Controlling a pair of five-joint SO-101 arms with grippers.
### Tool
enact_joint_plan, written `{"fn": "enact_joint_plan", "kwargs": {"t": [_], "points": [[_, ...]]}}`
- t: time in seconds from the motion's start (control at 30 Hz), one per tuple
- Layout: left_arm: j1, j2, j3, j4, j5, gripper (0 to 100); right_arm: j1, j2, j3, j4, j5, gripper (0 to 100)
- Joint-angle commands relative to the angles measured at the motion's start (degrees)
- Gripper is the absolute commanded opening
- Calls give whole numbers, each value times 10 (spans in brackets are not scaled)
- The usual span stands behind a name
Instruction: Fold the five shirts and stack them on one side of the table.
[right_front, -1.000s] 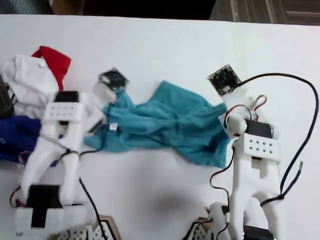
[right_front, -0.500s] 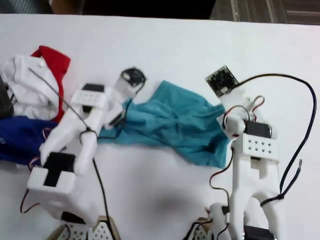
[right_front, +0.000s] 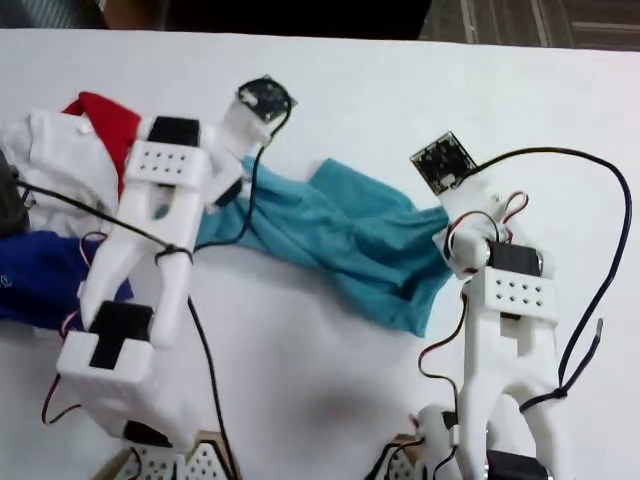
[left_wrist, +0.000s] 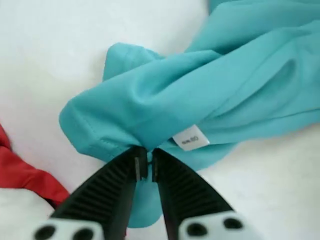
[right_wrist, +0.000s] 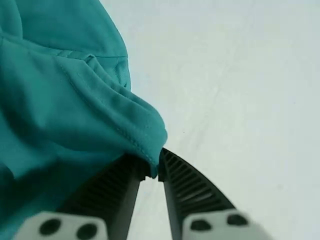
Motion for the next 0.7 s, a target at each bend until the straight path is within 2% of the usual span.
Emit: {"fn": "enact_joint_plan", "kwargs": {"t": [0.0, 0.13, 0.43, 0.67], "points": [[-5, 21, 28, 8, -3, 65, -3, 1, -4, -10, -4, 21], [-20, 58, 41, 23, -4, 170, -3, 1, -4, -10, -4, 21], [-85, 63, -144, 82, -3, 164, -3, 1, -4, -10, -4, 21], [-66, 91, -147, 86, -2, 164, -3, 1, -4, -10, -4, 21]]}}
